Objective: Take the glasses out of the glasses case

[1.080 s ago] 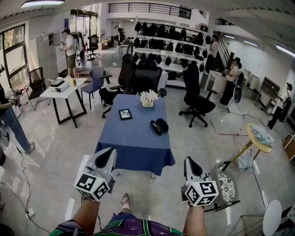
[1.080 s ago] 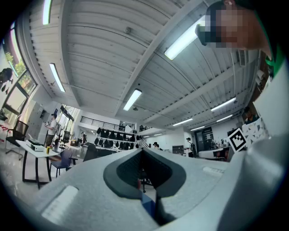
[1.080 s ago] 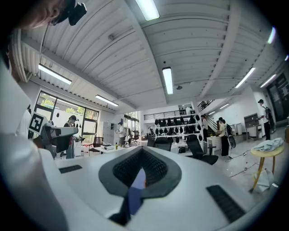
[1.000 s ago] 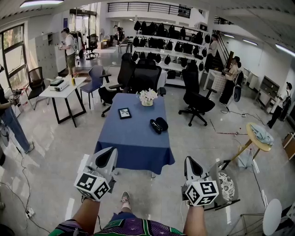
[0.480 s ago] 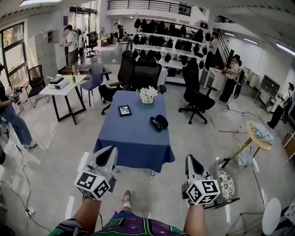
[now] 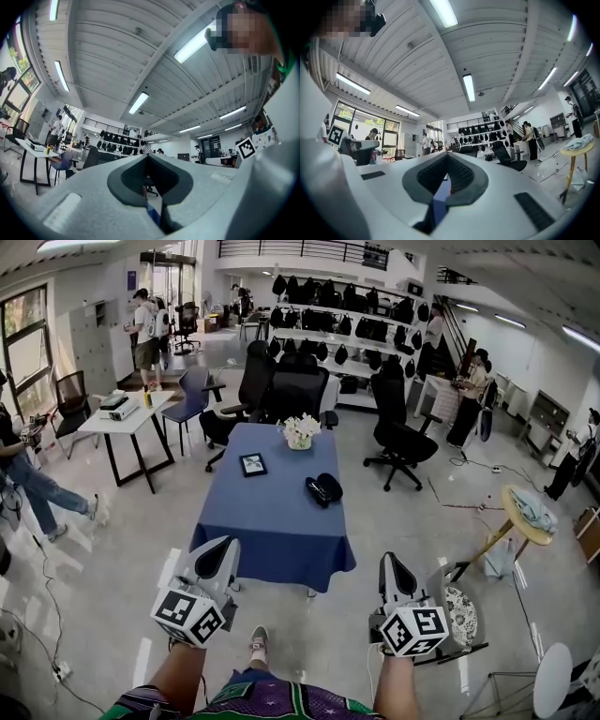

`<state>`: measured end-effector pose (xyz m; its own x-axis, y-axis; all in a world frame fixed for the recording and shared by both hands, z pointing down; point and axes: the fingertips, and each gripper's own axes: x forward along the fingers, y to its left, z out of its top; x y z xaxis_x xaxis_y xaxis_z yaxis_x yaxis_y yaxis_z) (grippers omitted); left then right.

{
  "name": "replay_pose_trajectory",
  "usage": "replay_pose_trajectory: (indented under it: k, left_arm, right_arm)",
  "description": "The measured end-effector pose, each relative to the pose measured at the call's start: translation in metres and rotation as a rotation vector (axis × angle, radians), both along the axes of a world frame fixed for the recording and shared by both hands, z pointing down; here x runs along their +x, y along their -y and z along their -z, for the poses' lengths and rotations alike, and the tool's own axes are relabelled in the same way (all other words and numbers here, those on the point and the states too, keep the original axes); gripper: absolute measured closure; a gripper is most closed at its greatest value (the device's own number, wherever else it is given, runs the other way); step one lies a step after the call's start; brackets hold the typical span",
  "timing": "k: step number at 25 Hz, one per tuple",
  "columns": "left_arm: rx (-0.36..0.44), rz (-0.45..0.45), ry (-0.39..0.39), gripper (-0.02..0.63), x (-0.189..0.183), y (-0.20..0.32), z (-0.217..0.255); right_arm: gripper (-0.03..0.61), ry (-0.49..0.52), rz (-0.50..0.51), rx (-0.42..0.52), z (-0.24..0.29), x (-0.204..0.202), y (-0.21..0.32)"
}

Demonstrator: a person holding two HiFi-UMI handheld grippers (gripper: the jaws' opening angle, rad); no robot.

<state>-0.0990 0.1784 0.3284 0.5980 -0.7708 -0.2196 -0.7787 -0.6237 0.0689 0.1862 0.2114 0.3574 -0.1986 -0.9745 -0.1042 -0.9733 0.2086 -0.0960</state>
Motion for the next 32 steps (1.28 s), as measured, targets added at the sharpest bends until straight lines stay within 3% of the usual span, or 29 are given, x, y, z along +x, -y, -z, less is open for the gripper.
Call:
replay_pose_trajectory:
  k: [19,32]
  left_arm:
    - [-0.01,0.061,0.026,0.598,-0.016,0.08,-0.002]
    - [0.023,-0.009,0.043,0.598,0.0,0.178,0.004]
  right_arm:
    - [0.578,0.002,0.029,-0.012,0.003,-0.006,0.094]
    - [0.577,-0.041,-0.013,0.042,0.025,0.001,0.185]
